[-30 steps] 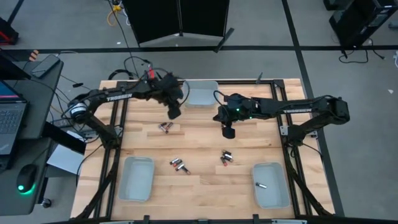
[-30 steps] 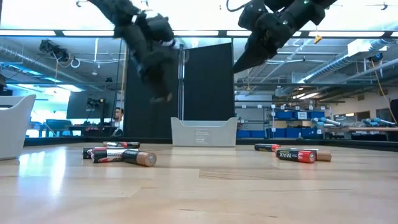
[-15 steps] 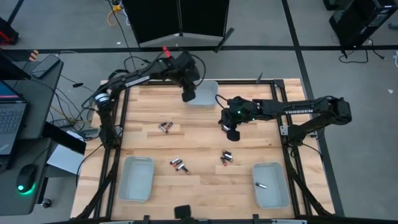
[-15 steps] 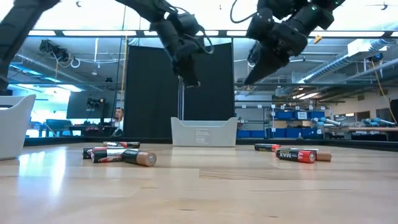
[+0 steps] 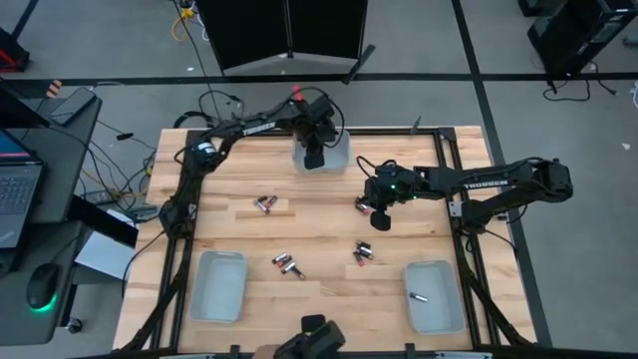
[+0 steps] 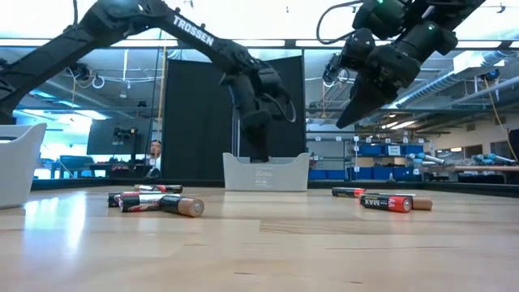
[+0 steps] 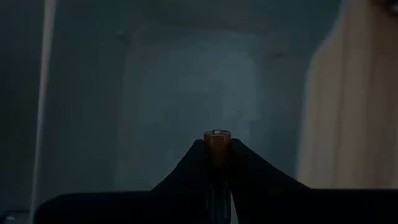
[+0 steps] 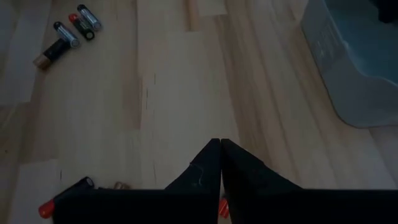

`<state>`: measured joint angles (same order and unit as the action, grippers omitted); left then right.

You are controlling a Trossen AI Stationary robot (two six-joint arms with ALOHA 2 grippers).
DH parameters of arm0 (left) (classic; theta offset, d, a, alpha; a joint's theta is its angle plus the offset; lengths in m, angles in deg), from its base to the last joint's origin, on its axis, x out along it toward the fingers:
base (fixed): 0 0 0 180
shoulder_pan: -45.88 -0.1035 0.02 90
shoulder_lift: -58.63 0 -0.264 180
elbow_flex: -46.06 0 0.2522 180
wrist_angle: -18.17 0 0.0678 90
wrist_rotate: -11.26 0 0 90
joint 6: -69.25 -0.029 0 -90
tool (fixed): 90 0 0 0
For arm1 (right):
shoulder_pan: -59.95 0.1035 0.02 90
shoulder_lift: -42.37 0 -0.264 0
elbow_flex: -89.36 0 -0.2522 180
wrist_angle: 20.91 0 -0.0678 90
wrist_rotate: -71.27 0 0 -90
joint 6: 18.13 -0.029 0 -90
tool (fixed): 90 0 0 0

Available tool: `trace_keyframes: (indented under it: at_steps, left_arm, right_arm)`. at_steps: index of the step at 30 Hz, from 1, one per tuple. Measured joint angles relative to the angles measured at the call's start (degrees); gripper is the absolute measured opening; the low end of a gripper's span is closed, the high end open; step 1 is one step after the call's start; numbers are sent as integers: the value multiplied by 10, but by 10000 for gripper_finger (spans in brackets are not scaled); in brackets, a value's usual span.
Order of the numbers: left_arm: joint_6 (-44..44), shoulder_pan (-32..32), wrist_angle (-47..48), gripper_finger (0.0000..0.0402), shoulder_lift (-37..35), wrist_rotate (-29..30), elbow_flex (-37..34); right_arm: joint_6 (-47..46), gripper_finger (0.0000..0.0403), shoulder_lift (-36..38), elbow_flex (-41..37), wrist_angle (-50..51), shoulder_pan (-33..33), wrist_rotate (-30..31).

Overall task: Sort batteries
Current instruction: Put the copper battery into the top gray bin

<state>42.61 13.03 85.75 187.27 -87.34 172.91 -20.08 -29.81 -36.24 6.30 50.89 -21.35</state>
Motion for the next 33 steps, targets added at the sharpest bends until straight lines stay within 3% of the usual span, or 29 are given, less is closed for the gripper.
trace_keyframes:
  at_steps: [6, 33]
  left_arm:
    - [-2, -13, 3, 45, 28, 0, 0]
    - [-16, -17, -8, 45, 30, -10, -9]
  right_arm:
    - [0, 23, 0, 0, -12, 0, 0]
    - [6, 21, 0, 0, -22, -12, 0]
